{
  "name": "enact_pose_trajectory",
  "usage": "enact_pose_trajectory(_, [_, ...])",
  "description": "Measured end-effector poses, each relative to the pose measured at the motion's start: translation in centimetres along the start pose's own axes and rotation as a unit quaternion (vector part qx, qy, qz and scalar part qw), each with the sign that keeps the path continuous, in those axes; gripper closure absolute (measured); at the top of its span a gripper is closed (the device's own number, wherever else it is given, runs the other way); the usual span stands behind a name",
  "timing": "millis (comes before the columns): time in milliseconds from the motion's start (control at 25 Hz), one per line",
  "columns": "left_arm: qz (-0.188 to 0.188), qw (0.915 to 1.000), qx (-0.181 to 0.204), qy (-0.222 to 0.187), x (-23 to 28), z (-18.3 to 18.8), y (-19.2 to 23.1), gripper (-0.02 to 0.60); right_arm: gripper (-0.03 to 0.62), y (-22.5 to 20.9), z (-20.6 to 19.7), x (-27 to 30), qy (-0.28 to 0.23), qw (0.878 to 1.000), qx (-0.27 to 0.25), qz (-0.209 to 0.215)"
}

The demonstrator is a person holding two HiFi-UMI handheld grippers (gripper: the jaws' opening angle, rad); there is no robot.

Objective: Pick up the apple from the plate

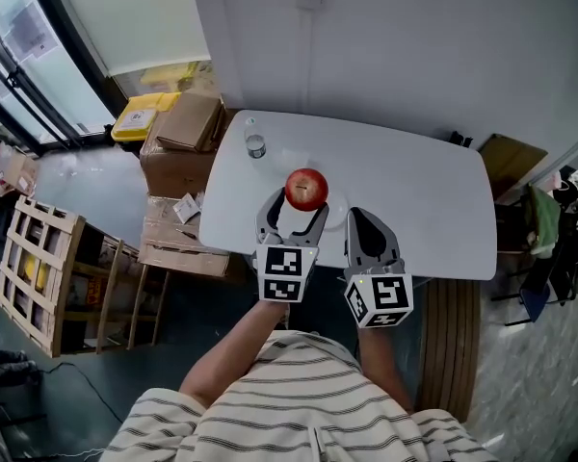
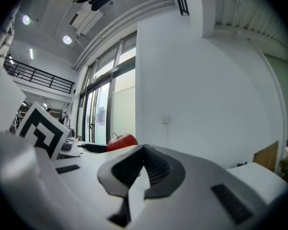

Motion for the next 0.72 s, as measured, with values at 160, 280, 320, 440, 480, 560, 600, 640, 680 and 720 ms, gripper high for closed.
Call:
enact_pose_trajectory(160, [0.0,0.9999,0.002,-0.012,-0.5,1.3,0.1,0.242,0.582,0.3,0.3,0.1,-0.003,1.0,-0.002,0.002])
enact_pose_trajectory(280, [0.001,0.9998,0.003,-0.021,-1.0,2.0,0.1,0.242,0.582,0.5,0.3,0.2,-0.002,1.0,0.007,0.008])
enact_pose_trajectory(320, [0.001,0.9997,0.002,-0.024,-1.1,2.2,0.1,0.242,0.582,0.6,0.4,0.2,-0.002,1.0,0.014,0.012])
enact_pose_trajectory(440, [0.003,0.9995,0.001,-0.031,-1.4,2.9,0.2,0.242,0.582,0.8,0.9,0.3,-0.007,1.0,0.019,0.018])
enact_pose_trajectory(480, [0.003,0.9994,0.001,-0.034,-1.4,3.1,0.2,0.242,0.582,0.8,1.1,0.3,-0.009,1.0,0.018,0.019])
enact_pose_trajectory(560, [0.003,0.9992,0.002,-0.039,-1.6,3.5,0.0,0.242,0.582,0.8,1.3,0.3,-0.012,1.0,0.017,0.019])
enact_pose_trajectory(600, [0.004,0.9991,0.004,-0.042,-1.7,3.7,0.0,0.242,0.582,0.7,1.3,0.3,-0.012,1.0,0.017,0.019])
enact_pose_trajectory(640, [0.004,0.999,0.006,-0.044,-1.8,3.9,-0.1,0.242,0.582,0.7,1.4,0.4,-0.013,1.0,0.016,0.018])
enact_pose_trajectory(680, [0.005,0.9989,0.007,-0.047,-1.9,4.1,-0.2,0.242,0.582,0.6,1.5,0.4,-0.013,1.0,0.016,0.018])
enact_pose_trajectory(720, [0.006,0.9987,0.008,-0.049,-2.0,4.3,-0.2,0.242,0.582,0.6,1.6,0.4,-0.014,1.0,0.015,0.017])
Point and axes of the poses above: the fingertips, and each gripper's own axes: x forward along the fingers, y to its left, z out of its top, the point moved 1 cm from there along -x, backward along the fingers, and after that the axes turned 4 degrees about x, right-handed, at the moved point
